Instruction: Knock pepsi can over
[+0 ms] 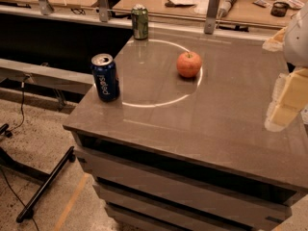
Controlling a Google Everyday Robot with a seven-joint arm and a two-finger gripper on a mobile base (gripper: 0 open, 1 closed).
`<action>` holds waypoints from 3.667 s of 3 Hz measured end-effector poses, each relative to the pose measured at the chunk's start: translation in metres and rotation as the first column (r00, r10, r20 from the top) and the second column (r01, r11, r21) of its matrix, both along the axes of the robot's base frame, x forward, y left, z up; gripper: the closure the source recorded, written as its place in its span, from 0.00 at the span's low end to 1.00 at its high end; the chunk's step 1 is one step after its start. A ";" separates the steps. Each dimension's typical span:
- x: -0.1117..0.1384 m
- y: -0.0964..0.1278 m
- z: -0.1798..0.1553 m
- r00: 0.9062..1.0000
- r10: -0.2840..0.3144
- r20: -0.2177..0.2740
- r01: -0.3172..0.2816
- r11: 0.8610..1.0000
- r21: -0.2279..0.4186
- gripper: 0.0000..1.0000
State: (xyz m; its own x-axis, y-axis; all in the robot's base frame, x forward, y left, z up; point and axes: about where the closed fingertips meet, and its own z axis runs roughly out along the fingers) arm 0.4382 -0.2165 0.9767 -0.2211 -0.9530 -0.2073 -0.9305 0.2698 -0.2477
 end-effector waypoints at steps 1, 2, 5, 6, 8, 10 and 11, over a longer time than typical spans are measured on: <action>0.000 0.000 0.000 1.000 0.000 0.000 0.000 1.000 0.000 0.00; 0.014 0.033 -0.007 0.997 0.076 0.010 -0.077 0.996 0.043 0.00; 0.079 0.228 -0.049 0.926 0.376 0.025 -0.364 0.878 0.311 0.00; 0.097 0.282 -0.058 0.905 0.424 0.028 -0.402 0.832 0.383 0.00; 0.123 0.335 -0.071 0.895 0.446 0.015 -0.408 0.804 0.432 0.00; 0.152 0.345 -0.067 0.913 0.402 0.076 -0.392 0.808 0.439 0.00; 0.151 0.346 -0.068 0.911 0.406 0.072 -0.394 0.807 0.439 0.16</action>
Offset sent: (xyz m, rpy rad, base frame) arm 0.0382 0.0897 -0.0226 0.1239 -0.0034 0.2168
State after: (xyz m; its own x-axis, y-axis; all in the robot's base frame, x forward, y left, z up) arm 0.5888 0.1296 0.9087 0.1493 -0.7701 -0.6202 -0.9839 -0.0537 -0.1702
